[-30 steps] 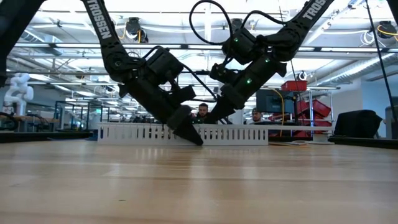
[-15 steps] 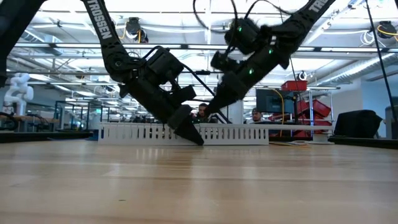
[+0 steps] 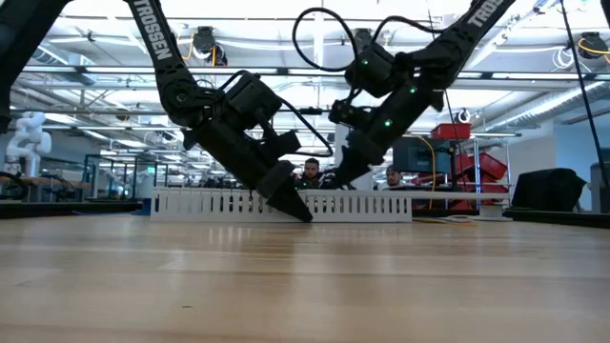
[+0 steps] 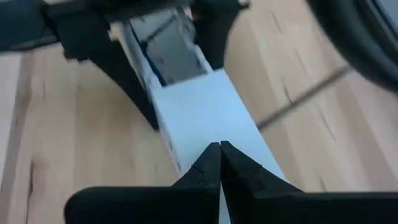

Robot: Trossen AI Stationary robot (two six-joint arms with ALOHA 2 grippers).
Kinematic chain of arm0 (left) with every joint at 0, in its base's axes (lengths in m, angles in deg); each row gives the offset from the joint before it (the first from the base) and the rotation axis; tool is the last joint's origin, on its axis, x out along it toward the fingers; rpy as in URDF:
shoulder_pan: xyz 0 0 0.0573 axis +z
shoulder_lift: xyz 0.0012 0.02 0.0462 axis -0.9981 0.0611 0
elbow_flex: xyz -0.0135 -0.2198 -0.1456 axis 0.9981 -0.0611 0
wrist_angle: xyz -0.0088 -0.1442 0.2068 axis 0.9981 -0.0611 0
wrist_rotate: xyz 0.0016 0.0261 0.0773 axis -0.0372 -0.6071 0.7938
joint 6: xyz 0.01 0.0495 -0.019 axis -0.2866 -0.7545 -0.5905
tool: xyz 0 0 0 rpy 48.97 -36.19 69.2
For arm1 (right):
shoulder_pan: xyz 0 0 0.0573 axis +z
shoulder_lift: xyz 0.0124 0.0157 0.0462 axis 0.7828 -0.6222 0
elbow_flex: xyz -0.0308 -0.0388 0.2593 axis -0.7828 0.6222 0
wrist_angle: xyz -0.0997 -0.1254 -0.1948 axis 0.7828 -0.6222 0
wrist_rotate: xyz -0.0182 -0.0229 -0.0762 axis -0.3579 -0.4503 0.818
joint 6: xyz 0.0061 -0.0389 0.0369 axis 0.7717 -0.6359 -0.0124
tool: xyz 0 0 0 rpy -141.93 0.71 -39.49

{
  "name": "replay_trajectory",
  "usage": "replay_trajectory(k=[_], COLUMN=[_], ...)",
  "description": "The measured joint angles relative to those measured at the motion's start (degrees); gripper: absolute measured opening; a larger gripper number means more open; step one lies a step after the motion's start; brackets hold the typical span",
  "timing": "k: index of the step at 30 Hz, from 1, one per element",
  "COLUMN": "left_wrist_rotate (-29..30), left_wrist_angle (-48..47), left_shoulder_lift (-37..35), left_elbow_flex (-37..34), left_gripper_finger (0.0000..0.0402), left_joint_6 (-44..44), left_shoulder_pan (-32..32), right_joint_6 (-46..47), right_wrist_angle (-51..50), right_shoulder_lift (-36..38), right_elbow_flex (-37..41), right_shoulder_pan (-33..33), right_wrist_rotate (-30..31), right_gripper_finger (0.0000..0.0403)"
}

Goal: Ziptie cables
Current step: Close the white cable duct

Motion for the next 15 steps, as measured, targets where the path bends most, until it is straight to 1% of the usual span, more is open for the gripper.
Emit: replay_trajectory(k=[2, 6, 9, 15], left_wrist_rotate=[-0.1, 0.0, 0.1, -0.2], left_wrist_angle=[0.0, 0.0, -0.1, 0.0], left_shoulder_lift=[0.0, 0.0, 0.0, -0.5], left_elbow_flex=[0.0, 0.0, 0.0, 0.0], left_gripper_finger=[0.0236, 0.0237, 0.0237, 0.0238], left_joint_6=[0.0, -0.1, -0.1, -0.1], left_shoulder_pan=[0.0, -0.2, -0.3, -0.4], right_joint_6=[0.1, 0.5, 1.5, 1.9], right_wrist_angle=[3.2, 7.2, 8.7, 9.2], right_shoulder_lift=[-1.3, -3.3, -4.5, -5.8], right_elbow_flex=[-0.1, -0.1, -0.2, -0.3], right_shoulder_pan=[0.4, 0.8, 0.8, 0.8], right_wrist_rotate=[-2.1, -3.1, -4.3, -4.7], right_gripper_finger=[0.0000, 0.0000, 0.0000, 0.0000])
